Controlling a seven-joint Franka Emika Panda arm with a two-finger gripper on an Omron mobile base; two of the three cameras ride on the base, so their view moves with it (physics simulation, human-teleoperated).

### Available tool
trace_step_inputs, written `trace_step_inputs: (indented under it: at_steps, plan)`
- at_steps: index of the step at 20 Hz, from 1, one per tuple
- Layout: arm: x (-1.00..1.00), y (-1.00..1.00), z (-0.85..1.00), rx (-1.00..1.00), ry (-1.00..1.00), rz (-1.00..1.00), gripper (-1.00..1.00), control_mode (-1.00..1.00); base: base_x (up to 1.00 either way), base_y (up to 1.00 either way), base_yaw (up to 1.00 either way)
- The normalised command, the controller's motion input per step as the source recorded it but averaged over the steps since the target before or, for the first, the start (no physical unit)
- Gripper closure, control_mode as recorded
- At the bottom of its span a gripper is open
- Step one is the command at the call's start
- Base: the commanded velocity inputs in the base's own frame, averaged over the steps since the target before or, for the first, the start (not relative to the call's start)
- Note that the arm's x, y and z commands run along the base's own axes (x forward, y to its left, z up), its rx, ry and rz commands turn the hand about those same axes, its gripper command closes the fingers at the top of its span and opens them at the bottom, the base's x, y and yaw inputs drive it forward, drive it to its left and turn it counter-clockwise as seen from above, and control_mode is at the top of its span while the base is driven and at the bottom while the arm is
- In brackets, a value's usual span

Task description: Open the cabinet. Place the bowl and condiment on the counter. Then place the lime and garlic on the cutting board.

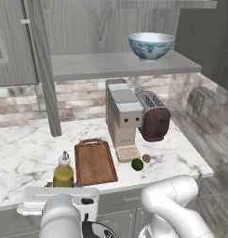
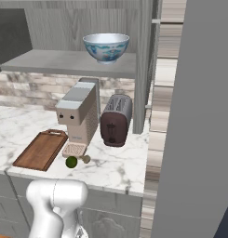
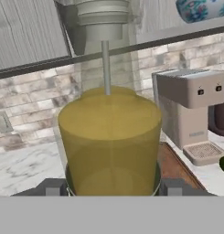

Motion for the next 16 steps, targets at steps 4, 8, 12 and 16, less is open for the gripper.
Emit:
trace_step_inputs:
  at_steps: [4,8,12,16]
  plan:
    - [0.3,0.42,-0.02,0.05,0.0,0.0,1.0,-1.0,0.0,0.0,0.0]
    - [0.3,0.47,-0.07,0.01,0.0,0.0,1.0,-1.0,0.0,0.0,0.0]
    - [0.28,0.44,-0.07,0.01,0.01,0.0,1.0,-1.0,0.0,0.0,0.0]
    - [0.24,0.29,-0.09,0.0,0.08,0.0,1.0,-1.0,0.0,0.0,0.0]
